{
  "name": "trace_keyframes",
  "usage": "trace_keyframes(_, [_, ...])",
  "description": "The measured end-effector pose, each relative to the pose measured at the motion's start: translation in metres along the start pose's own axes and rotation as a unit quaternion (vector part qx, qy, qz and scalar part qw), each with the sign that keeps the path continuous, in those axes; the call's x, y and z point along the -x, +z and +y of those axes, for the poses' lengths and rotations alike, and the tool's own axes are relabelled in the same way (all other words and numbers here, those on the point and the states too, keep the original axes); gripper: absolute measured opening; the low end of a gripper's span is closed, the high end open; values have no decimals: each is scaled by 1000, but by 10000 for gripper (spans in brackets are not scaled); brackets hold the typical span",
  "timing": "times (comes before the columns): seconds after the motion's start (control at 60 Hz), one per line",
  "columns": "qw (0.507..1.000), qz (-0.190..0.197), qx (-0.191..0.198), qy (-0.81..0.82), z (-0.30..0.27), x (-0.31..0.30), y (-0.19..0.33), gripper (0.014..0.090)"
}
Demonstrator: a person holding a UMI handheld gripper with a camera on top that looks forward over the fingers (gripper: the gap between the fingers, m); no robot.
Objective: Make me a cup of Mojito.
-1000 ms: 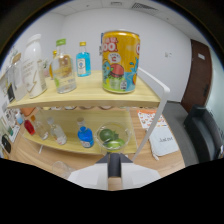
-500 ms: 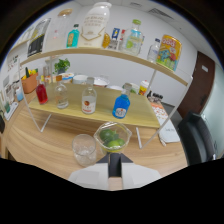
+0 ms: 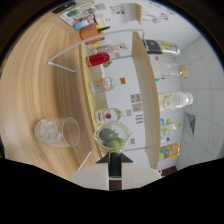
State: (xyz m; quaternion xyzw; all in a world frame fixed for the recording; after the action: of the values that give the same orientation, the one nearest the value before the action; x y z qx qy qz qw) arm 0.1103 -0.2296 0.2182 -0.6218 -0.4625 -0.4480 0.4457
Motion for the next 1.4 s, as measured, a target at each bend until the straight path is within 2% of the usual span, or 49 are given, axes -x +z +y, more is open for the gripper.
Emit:
trace_keyframes(0.2, [984, 21, -82, -159, -24, 5, 7, 147])
trace_keyframes(0.467, [959, 33, -109, -260, -26, 10, 17, 146])
trace_keyframes(0.733, [960, 36, -125, -249, -26, 7, 15, 146])
trace_keyframes(0.883, [984, 43, -106, -135, -24, -20, 10, 145])
trace_keyframes(0.983, [994, 52, -91, 15, -20, -52, 2, 147])
trace_keyframes(1.083, [978, 48, -68, 191, -8, -78, -10, 147])
trace_keyframes(1.217, [913, -7, -24, 407, 33, -70, -21, 149])
trace_keyframes(1.4, [835, -80, 56, 541, 98, 5, -13, 147])
